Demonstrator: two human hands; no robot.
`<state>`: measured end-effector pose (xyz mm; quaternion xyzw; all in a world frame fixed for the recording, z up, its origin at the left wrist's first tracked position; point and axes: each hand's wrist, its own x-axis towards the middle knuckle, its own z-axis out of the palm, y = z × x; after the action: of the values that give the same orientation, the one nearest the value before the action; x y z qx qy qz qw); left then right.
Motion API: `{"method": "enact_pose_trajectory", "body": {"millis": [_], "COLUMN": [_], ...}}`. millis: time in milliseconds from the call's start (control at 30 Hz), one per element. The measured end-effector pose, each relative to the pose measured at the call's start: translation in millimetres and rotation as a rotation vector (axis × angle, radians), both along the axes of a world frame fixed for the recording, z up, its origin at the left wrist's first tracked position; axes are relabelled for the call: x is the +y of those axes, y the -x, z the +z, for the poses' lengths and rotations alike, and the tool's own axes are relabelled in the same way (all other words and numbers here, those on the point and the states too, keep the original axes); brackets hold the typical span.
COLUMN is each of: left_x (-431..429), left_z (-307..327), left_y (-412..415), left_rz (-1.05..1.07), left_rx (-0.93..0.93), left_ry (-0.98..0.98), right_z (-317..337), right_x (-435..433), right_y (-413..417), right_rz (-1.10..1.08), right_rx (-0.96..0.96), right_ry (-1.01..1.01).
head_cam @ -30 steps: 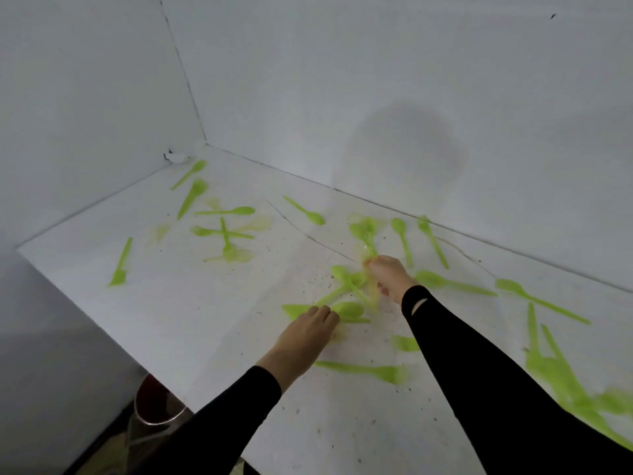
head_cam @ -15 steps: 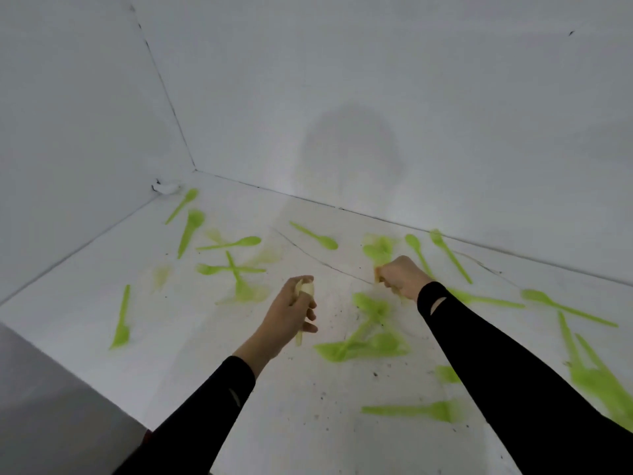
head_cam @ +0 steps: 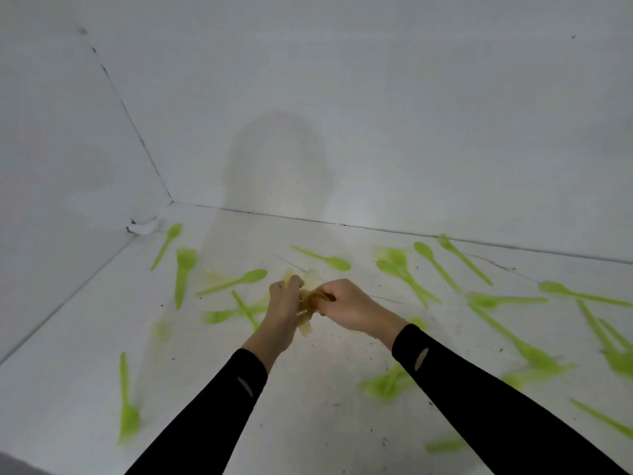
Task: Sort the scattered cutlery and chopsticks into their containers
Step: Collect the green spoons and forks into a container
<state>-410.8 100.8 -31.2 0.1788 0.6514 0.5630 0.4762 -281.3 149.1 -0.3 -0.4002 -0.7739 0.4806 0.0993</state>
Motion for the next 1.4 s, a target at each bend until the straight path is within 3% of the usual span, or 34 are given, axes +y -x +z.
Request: {"method": "enact_pose_trajectory", "body": {"millis": [233,333,433,500,633,733,833,967,1067,1200,1333,1400], "left_x": [24.8,32.7,40.7,45.0,47.5,46.7,43.3,35.7,31.2,13.6,-12.0,-25.7], "left_z": [3.1,-5.8,-12.1,-17.4,-23.8,-29.9,-33.2,-30.0,-23.7,-5.4,2.7,4.6], "left_y": [5.8,8.2,14.8,22.1,33.9,42.9,45.8,40.7,41.6,47.2,60.9,68.3], "left_rz": [-0.232,-0.189,-0.122,-0.122,-0.153,-0.2,-0.188,-0.121,-0.063,-0.116,-0.096,-0.074], "left_rx": [0.151,0.157,0.054,0.036,-0.006,0.053,0.011,-0.073,-0.188,-0.293,-0.176,-0.155], "left_ry": [0.023,-0.004,-0.008,0.006,0.014,0.043,0.036,-0.017,-0.09,-0.224,-0.239,-0.25], "right_z": [-6.1,-7.7,-16.9,-32.3,-58.3,-68.9,-72.3,-55.1,-34.5,-20.5,-30.6,-34.3], "right_x": [25.9,47.4,87.6,124.1,176.1,187.0,186.6,161.7,112.9,43.0,5.3,-10.3], "right_y": [7.0,0.9,-4.8,-13.4,-38.1,-46.1,-45.2,-25.2,12.4,57.4,89.8,103.6], "right_rz": [0.033,0.093,-0.024,-0.062,0.051,0.09,0.041,-0.206,-0.26,-0.126,-0.179,-0.161], "right_rx": [-0.008,-0.004,-0.038,-0.176,-0.704,-0.8,-0.667,-0.144,0.184,0.265,0.318,0.262], "right_ry": [0.018,0.11,-0.09,-0.321,-0.527,-0.696,-0.812,-0.787,-0.604,-0.161,-0.107,-0.189]}}
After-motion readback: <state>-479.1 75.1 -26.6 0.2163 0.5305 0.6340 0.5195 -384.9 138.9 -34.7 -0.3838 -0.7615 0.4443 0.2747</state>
